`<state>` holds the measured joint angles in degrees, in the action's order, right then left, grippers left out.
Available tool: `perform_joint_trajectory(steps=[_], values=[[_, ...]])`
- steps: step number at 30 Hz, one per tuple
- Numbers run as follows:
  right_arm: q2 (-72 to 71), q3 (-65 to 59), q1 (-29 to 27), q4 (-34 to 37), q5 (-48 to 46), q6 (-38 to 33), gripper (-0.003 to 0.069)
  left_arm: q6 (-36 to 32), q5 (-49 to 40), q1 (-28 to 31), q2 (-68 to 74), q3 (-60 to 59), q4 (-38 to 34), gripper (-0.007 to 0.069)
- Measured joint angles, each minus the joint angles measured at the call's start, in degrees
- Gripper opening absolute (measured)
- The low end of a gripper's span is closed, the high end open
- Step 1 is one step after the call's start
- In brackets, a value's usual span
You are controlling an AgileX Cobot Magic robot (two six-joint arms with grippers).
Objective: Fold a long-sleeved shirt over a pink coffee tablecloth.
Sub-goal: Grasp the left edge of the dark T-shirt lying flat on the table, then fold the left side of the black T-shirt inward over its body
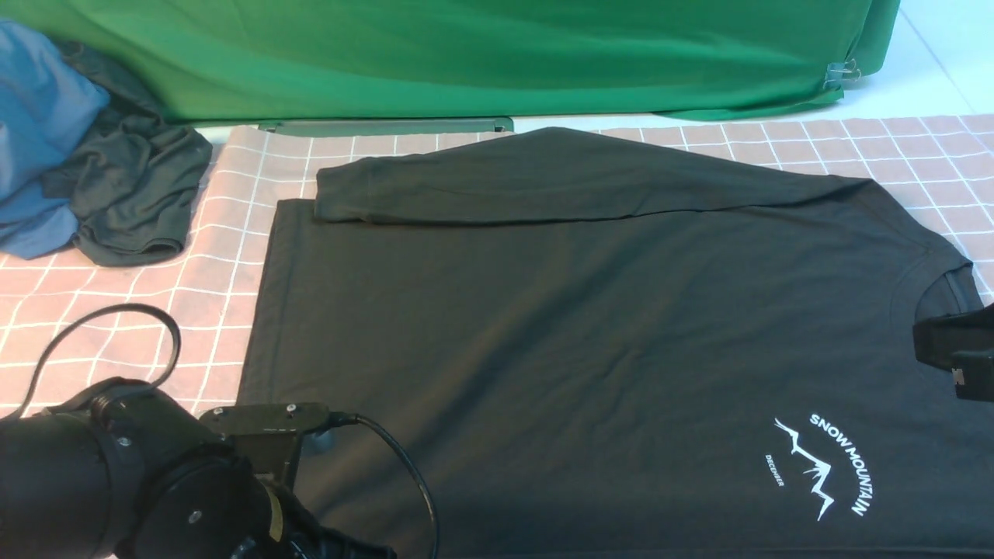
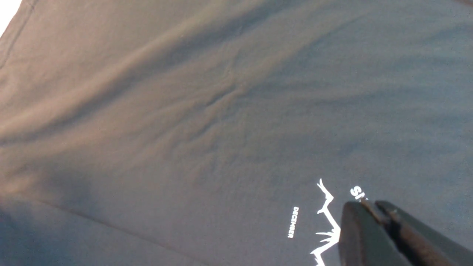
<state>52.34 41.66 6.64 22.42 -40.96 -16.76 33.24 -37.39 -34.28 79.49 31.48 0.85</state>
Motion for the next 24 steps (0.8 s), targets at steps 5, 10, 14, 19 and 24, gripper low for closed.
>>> perform_joint_trajectory(steps=[5, 10, 14, 19, 24], values=[[0.00, 0.00, 0.00, 0.00, 0.00, 0.00, 0.0071, -0.97, -6.33, 0.00, -1.65, 3.45, -1.33, 0.0045], [0.00, 0.00, 0.00, 0.00, 0.00, 0.00, 0.0071, -2.10, -10.02, 0.00, -4.98, 9.61, -3.68, 0.0045], [0.00, 0.00, 0.00, 0.00, 0.00, 0.00, 0.0071, -1.78, -12.96, 0.00, -6.32, 16.04, -3.72, 0.0045], [0.00, 0.00, 0.00, 0.00, 0.00, 0.00, 0.0071, -0.01, -14.06, 0.57, -6.07, 23.11, 0.57, 0.0045], [0.00, 0.00, 0.00, 0.00, 0.00, 0.00, 0.0075, 0.69, -13.52, 6.13, -4.14, 27.84, 1.93, 0.0045]])
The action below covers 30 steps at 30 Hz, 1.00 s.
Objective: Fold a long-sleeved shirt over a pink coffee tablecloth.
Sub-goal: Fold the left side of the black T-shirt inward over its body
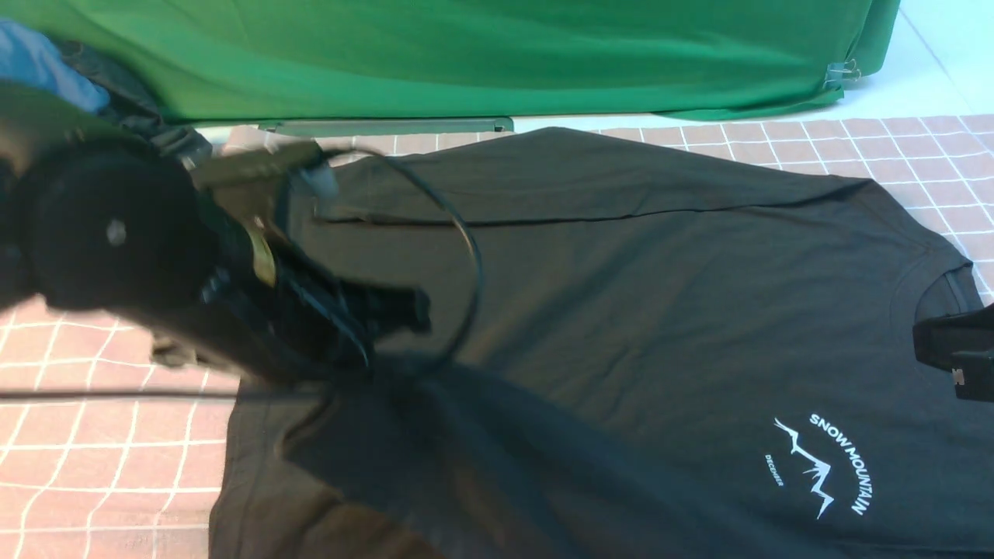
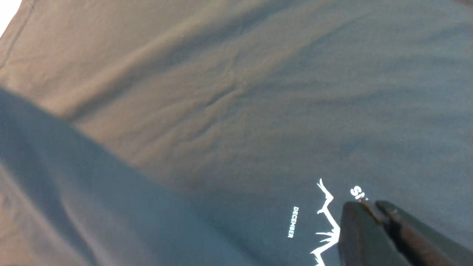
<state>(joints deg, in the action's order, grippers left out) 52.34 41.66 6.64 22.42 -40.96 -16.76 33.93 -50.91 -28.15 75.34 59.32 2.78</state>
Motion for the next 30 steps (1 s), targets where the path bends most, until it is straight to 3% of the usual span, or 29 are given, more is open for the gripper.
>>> perform_joint_trajectory(steps=[12, 26, 30], values=[[0.00, 0.00, 0.00, 0.00, 0.00, 0.00, 0.0091, -4.44, 12.89, 10.69, 6.75, 0.87, 0.48, 0.0045], [0.00, 0.00, 0.00, 0.06, -0.05, 0.00, 0.0091, -8.97, 19.06, 11.58, 12.62, 0.91, 4.15, 0.0052], [0.00, 0.00, 0.00, 0.19, -0.65, 0.00, 0.0091, -9.02, 21.10, 11.58, 13.38, 0.91, 5.84, 0.0095]])
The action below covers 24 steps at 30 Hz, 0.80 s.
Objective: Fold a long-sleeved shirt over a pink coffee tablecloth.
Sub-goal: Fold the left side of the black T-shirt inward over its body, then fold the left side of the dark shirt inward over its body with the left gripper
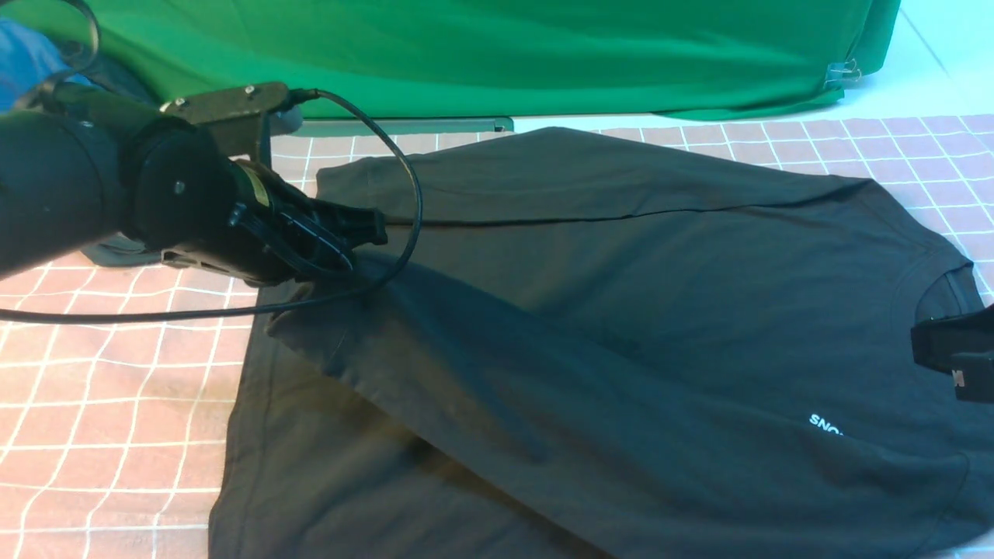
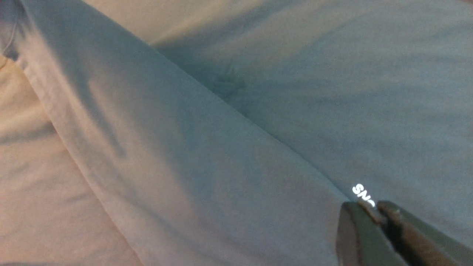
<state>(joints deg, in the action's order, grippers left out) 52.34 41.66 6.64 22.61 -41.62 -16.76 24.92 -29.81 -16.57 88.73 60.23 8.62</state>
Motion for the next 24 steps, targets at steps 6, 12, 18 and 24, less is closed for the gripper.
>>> perform_joint_trajectory(steps=[6, 12, 18, 24], values=[[0.68, 0.85, 0.00, -0.05, -5.10, 0.73, 0.0091, 0.09, -2.62, 0.07, -0.28, 0.00, 1.77, 0.0254], [5.69, 4.63, 0.00, -0.05, -17.75, -4.07, 0.0091, -0.78, -9.12, 0.07, -4.19, -0.61, -1.93, 0.0187], [11.46, 3.93, 1.87, -0.24, -22.76, -10.38, 0.0102, -11.22, -9.25, -2.40, -11.05, -9.66, -18.47, 0.0019], [19.41, 1.33, 12.66, -2.79, -13.68, -9.16, 0.0127, -11.48, -7.20, -8.93, -15.13, -21.37, -25.78, 0.0012]])
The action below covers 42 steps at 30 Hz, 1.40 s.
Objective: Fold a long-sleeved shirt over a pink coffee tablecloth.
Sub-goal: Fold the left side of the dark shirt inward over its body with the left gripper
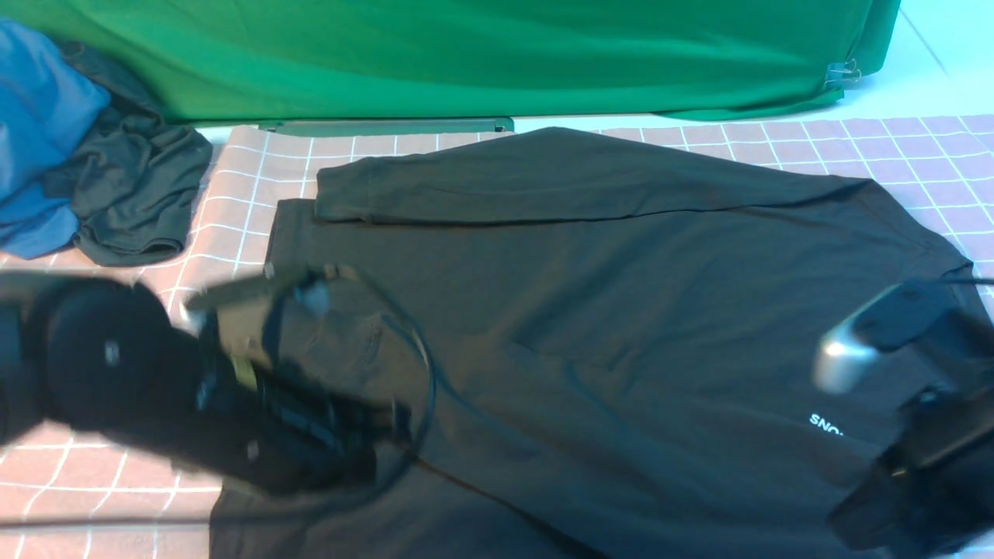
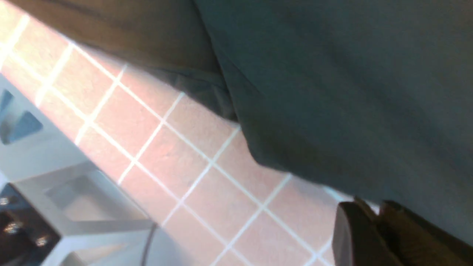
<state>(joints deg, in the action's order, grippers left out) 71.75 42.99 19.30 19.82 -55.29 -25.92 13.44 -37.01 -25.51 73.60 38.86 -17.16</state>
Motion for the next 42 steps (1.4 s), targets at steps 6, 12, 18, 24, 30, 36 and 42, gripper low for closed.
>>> perform_joint_trajectory(steps=[6, 12, 18, 24, 30, 36, 42], values=[[11.24, 0.00, 5.40, -7.43, 7.54, 9.07, 0.0136, 0.77, 1.90, -2.57, -0.01, -3.60, -1.57, 0.0012], [17.49, -0.06, 5.83, -9.06, 6.82, 13.26, 0.0141, 0.81, 2.69, -2.57, -0.06, -3.72, -1.57, 0.0012], [16.45, -0.06, 6.15, -9.71, 2.27, 15.64, 0.0127, 0.92, 3.52, -2.57, -0.06, -3.72, -1.57, 0.0012], [15.87, -0.06, 6.21, -11.60, 1.57, 16.78, 0.0108, 1.14, 4.30, -2.57, -0.06, -3.72, -1.57, 0.0012], [10.41, -0.06, 11.74, -11.42, 0.54, 13.83, 0.0109, 1.40, 5.70, -2.57, -0.06, -3.72, -1.57, 0.0013], [8.88, -0.06, 22.72, -12.26, 3.82, 9.98, 0.0320, 1.40, 7.01, -2.57, -0.06, -3.72, -1.57, 0.0013], [12.80, -0.38, 24.41, -16.16, 6.41, 9.55, 0.0559, 1.40, 7.04, -2.57, -0.06, -3.72, -1.47, 0.0013]])
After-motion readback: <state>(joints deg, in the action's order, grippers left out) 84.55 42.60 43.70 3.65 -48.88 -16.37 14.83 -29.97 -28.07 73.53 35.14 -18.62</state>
